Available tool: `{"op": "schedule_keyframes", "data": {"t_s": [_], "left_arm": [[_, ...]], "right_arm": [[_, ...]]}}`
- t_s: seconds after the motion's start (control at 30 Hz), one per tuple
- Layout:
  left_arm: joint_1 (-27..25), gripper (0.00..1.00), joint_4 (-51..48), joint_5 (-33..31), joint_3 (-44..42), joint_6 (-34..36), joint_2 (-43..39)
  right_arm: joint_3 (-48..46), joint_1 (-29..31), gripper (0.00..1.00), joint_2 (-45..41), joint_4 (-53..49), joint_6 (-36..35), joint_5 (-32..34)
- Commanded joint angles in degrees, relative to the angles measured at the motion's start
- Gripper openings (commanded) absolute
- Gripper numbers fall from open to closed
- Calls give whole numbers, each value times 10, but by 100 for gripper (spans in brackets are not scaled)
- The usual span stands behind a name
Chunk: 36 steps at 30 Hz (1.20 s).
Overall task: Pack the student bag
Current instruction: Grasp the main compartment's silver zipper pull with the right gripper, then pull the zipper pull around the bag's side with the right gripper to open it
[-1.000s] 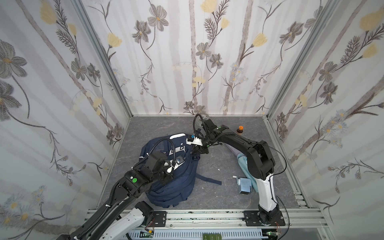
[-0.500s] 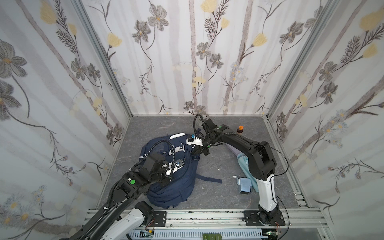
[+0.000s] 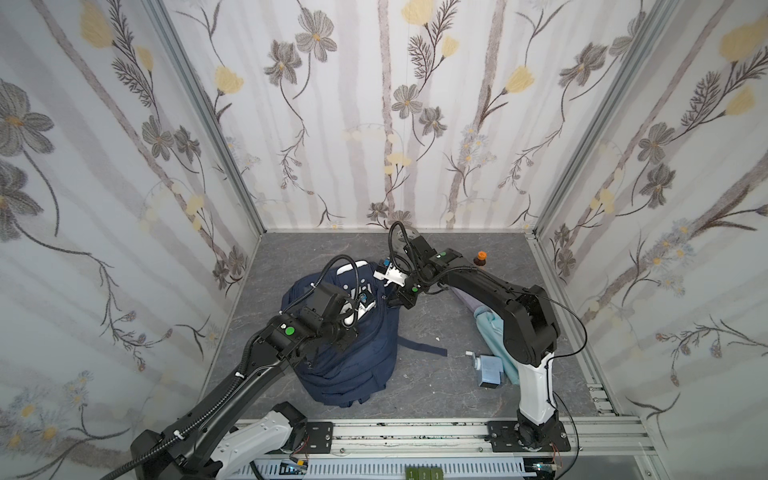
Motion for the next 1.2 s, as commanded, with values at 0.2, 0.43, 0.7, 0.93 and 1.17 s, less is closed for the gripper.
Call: {"op": "schedule_keyframes", "data": {"t_s": [0.2,0.43,0.7,0.93,1.17], "left_arm": [[2,0,21,-42,51,-152,70],[4,0,10,-29,115,-259,146],[9,0,-62,-11,273,-352,282],[27,0,-96,18,391,-473,382],[52,0,8,70,408,-647,414]], "right_arm": [[-44,8,0,-71,-2,119,21],[-67,17,0,-118,-20,140,32],[-94,22,0,-161,-30,159,44],[-127,29,0,-201,-23,195,43],[-189,33,0,-252,32,254,41]]}}
